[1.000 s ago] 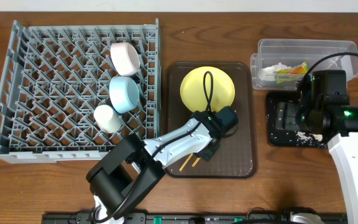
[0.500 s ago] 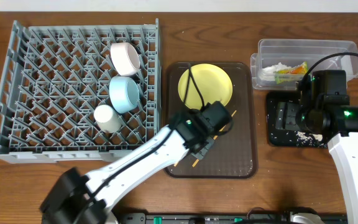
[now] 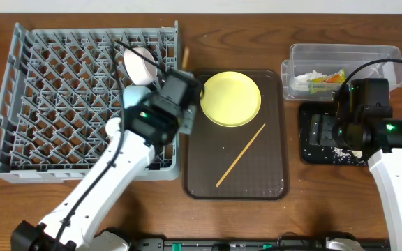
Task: Sort waste into correct bins and load items into the dishwasher rack
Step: 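Carry one chopstick with the left gripper and drop it into the rack, then return the left gripper to the tray and grasp the remaining chopstick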
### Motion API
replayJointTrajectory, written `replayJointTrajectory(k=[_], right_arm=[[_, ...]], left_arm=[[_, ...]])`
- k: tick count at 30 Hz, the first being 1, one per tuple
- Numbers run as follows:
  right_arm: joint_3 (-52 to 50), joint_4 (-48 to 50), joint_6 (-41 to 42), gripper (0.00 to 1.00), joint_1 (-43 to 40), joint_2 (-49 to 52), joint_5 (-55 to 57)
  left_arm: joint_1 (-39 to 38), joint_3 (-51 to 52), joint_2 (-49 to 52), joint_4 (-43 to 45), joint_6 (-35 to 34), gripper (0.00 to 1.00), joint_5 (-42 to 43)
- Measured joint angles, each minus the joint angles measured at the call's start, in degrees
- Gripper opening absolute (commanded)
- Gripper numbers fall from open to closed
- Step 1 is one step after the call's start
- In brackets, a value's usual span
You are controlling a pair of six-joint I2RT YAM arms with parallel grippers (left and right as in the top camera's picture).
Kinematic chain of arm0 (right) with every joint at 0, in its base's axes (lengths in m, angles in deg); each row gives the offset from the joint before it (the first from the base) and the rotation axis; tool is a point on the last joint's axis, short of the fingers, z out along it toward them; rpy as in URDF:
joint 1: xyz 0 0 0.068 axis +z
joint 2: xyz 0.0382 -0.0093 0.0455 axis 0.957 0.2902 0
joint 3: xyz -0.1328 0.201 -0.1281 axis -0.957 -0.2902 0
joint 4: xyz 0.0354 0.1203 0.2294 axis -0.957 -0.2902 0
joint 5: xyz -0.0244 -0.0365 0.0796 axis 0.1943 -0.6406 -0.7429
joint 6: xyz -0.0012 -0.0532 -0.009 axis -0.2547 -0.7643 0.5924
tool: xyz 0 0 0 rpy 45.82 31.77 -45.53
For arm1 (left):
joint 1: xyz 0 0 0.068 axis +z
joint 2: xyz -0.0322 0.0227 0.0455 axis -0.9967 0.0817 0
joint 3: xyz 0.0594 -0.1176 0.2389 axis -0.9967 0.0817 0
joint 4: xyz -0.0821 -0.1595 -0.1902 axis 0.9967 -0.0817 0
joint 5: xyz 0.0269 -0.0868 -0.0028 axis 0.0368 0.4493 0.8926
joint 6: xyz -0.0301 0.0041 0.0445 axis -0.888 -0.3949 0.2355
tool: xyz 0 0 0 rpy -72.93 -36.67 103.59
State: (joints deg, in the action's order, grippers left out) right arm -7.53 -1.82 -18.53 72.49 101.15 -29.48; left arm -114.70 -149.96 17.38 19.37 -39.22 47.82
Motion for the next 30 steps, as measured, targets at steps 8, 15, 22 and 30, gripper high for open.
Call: replayJointTrajectory(k=[8,15,22,30], right_arm=[[0.0,0.0,0.0,0.83,0.0,0.0,0.0],[0.0,0.0,0.0,0.83,0.0,0.0,0.0],[0.0,0.0,0.0,0.84,0.0,0.0,0.0],[0.0,0.0,0.0,0.84,0.0,0.0,0.0]], left_arm=[[5.1,0.0,7.3,3.3,0.0,0.06,1.4],[7.7,0.1,13.3,6.5,0.0,0.08,1.6],[8.4,0.1,13.7,7.1,0.3,0.41,1.6],[8.4,0.1,13.3,6.9,0.3,0.41,3.3]])
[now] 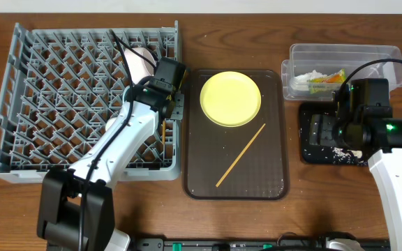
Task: Sort waste into correct bins and load items into the dishwasher rack
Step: 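Return the left gripper to the tray and grasp the remaining chopstick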
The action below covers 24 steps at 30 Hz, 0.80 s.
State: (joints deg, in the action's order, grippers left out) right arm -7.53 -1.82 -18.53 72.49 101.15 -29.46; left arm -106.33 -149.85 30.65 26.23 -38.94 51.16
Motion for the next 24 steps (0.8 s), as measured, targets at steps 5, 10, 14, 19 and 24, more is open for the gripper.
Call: replayJointTrajectory(k=[5,10,14,19,24], right_arm=[[0.0,0.0,0.0,0.84,0.0,0.0,0.0],[0.0,0.0,0.0,0.84,0.0,0.0,0.0],[0.0,0.0,0.0,0.84,0.0,0.0,0.0],[0.0,0.0,0.0,0.84,0.0,0.0,0.0],[0.0,0.0,0.0,0.84,0.0,0.0,0.0]], left_arm=[[-0.9,0.0,-3.7,0.0,0.0,0.41,8.7],[-6.3,0.0,-7.2,0.0,0.0,0.41,16.6],[-12.7,0.0,-6.6,0.0,0.0,0.41,19.1],[-19.7,0.0,-2.8,0.2,0.0,0.41,19.0],[-24.5,0.0,3.4,1.7,0.0,0.41,19.0]])
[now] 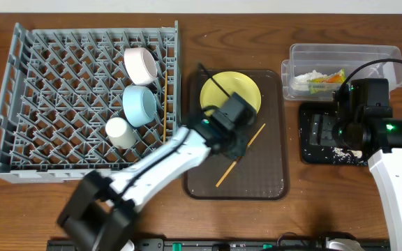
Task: Sort waste into correct bins and load items into the dishwasher rack
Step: 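Return the left gripper to the tray and grasp the remaining chopstick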
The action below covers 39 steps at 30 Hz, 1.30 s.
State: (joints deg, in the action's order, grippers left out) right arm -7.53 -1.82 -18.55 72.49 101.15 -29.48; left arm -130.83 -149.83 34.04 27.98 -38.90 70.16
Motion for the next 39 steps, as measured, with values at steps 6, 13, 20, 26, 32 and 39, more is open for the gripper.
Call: replayJointTrajectory(k=[6,13,20,26,32,39], right_arm=[[0.0,0.0,0.0,0.84,0.0,0.0,0.0],[0.0,-0.2,0.0,0.84,0.0,0.0,0.0],[0.0,-0.2,0.0,0.84,0.0,0.0,0.0],[0.0,-0.3,0.0,0.84,0.0,0.0,0.0],[0.0,-0.4,0.0,0.84,0.0,0.0,0.0],[0.0,-0.4,0.0,0.84,0.0,0.0,0.0]], left_arm=[[-3.1,0.0,6.0,1.6,0.0,0.42,0.0],[-3.6,0.0,11.6,3.1,0.0,0.43,-0.5],[-3.6,-0.2,12.9,3.7,-0.2,0.22,-1.5],[-3.6,-0.3,13.0,3.4,-0.2,0.06,-1.5],[-3.6,-0.7,12.4,-1.1,-0.2,0.06,-1.5],[-3.3,-0.7,2.5,-6.4,2.1,0.06,-3.7]])
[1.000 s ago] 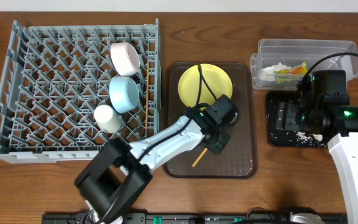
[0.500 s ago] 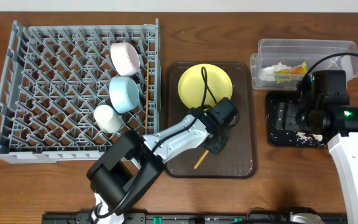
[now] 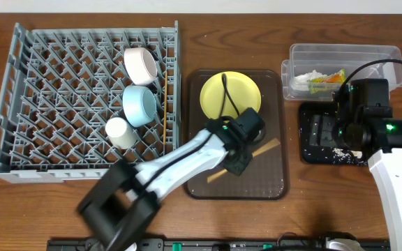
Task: Sort waste into correct bins and load items into the dishwasher rack
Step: 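Return the left gripper to the tray and grasp the remaining chopstick, then lift the chopstick with the left gripper and drop it into the rack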
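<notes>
A wooden chopstick point(image 3: 269, 147) lies slanted on the brown tray point(image 3: 271, 185), below a yellow plate point(image 3: 230, 94). My left gripper point(image 3: 243, 162) is down on the middle of the chopstick, and both ends stick out from under it. It looks shut on the stick, though its body hides the fingers. The grey dishwasher rack point(image 3: 47, 104) holds a white bowl point(image 3: 140, 64), a blue bowl point(image 3: 139, 105) and a white cup point(image 3: 118, 132). My right gripper point(image 3: 321, 130) hangs over a black container point(image 3: 326, 155). Its jaws cannot be made out.
Two clear plastic tubs point(image 3: 368, 57) at the back right hold white and coloured food scraps. White crumbs lie in the black container. The tray sits between the rack and the black container on a wooden table point(image 3: 61, 202).
My left gripper has moved a little right and down onto the chopstick. The chopstick has turned to a flatter slant about its middle. The right arm has not moved.
My left gripper was first at the rack's right edge by the white bowl, and then still over that corner of the rack. Later it was over the tray beside the chopstick, with both bowls and the cup in the rack. Now it is on the turned chopstick.
</notes>
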### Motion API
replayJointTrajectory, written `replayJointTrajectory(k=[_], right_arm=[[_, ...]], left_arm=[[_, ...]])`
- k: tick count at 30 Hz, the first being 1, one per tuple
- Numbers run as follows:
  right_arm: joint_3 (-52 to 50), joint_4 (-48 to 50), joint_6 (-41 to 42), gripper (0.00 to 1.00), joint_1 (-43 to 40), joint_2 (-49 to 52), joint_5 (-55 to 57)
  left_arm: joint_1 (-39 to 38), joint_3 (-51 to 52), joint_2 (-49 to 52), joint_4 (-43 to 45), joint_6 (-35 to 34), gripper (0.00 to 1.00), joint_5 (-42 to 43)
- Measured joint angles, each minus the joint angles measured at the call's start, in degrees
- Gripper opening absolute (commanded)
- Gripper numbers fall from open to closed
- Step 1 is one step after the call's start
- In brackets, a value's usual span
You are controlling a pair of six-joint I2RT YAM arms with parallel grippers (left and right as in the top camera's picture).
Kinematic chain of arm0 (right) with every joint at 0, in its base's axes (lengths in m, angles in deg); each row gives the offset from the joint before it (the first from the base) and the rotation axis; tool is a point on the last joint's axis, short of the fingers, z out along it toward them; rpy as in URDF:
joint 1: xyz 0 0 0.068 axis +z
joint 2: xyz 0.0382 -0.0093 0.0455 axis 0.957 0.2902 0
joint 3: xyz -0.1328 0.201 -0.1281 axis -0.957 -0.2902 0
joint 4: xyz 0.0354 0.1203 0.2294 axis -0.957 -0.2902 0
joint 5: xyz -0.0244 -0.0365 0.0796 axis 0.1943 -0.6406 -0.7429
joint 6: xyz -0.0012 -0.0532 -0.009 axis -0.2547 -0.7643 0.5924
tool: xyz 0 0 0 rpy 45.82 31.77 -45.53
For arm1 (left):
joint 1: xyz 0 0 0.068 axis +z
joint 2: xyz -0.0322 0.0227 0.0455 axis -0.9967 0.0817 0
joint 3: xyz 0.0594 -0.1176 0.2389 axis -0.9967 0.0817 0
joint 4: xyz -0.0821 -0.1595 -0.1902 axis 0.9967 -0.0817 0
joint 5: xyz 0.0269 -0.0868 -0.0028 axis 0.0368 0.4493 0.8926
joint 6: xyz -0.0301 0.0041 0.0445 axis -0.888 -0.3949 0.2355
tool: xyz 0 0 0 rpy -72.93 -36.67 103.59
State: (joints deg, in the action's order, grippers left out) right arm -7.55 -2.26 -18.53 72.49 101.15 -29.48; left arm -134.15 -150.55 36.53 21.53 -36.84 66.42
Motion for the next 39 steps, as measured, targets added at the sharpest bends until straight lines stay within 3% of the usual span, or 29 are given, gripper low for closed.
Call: replayJointTrajectory(k=[8,10,13,23,39], right_arm=[[0.0,0.0,0.0,0.83,0.0,0.0,0.0],[0.0,0.0,0.0,0.84,0.0,0.0,0.0],[0.0,0.1,0.0,0.83,0.0,0.0,0.0],[0.0,0.2,0.0,0.84,0.0,0.0,0.0],[0.0,0.0,0.0,0.84,0.0,0.0,0.0]], left_arm=[[9.4,-0.8,-13.9,-0.2,0.8,0.07,-7.4],[12.2,-0.8,-14.5,-0.3,1.0,0.21,-7.4],[13.9,-0.8,-14.3,-0.3,1.3,0.30,-5.4],[7.7,-0.8,-8.0,-0.1,1.9,0.39,-0.8],[-3.1,-0.8,9.8,7.8,2.0,0.39,-0.3]])
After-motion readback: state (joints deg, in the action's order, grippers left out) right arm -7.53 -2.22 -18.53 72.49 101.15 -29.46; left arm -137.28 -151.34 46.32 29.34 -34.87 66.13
